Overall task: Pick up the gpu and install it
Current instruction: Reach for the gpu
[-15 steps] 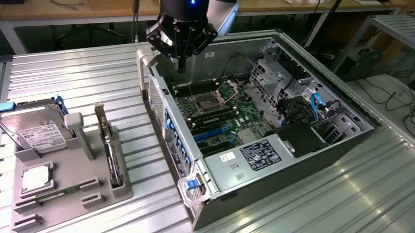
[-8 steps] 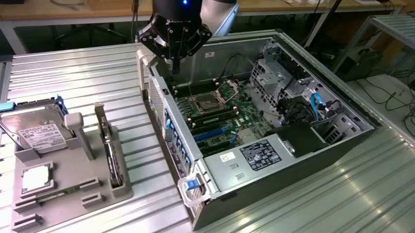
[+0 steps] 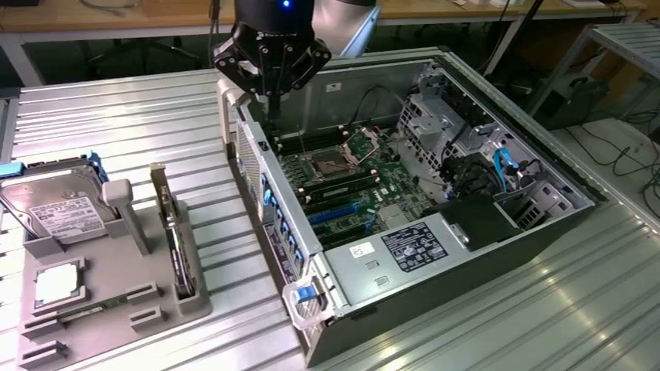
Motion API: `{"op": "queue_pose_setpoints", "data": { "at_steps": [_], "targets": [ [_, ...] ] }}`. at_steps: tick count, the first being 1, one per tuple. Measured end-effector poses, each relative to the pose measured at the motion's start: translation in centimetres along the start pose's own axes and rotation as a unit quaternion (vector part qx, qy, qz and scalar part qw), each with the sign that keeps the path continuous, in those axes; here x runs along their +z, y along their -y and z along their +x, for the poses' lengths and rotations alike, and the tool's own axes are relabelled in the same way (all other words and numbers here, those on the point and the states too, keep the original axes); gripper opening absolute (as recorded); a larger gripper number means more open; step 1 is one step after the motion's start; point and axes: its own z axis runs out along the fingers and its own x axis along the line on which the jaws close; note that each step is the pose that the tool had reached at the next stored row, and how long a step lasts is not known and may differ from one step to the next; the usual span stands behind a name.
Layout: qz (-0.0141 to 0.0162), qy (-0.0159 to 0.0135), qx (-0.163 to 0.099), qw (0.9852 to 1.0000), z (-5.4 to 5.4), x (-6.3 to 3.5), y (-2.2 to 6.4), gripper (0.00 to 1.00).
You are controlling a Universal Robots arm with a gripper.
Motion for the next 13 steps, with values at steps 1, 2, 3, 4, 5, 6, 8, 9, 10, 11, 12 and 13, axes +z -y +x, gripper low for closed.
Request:
{"op": "queue_pose_setpoints", "data": {
  "at_steps": [1,2,3,4,5,6,8,9,10,11,12,13],
  "targets": [
    [0.0000,0.0000,0.000,1.0000,0.1,0.00,0.01,0.11],
    [0.0000,0.0000,0.000,1.0000,0.2,-0.01,0.02,0.11],
    [0.0000,0.0000,0.000,1.0000,0.3,-0.01,0.03,0.11],
    [0.0000,0.0000,0.000,1.0000,0.4,-0.01,0.03,0.11],
    [0.0000,0.0000,0.000,1.0000,0.6,-0.01,0.04,0.11],
    [0.0000,-0.0001,0.000,1.0000,0.7,-0.02,0.05,0.11],
    [0.0000,-0.0001,0.000,1.0000,0.9,-0.02,0.07,0.11],
    [0.0000,-0.0001,0.000,1.0000,1.1,-0.02,0.08,0.11],
    [0.0000,-0.0001,0.000,1.0000,1.2,-0.03,0.09,0.11],
    [0.0000,-0.0001,0.000,1.0000,1.3,-0.03,0.10,0.11],
    [0.0000,-0.0001,0.000,1.0000,1.5,-0.03,0.11,0.11],
    [0.0000,-0.0001,0.000,1.0000,1.6,-0.04,0.12,0.11]
  ]
}}
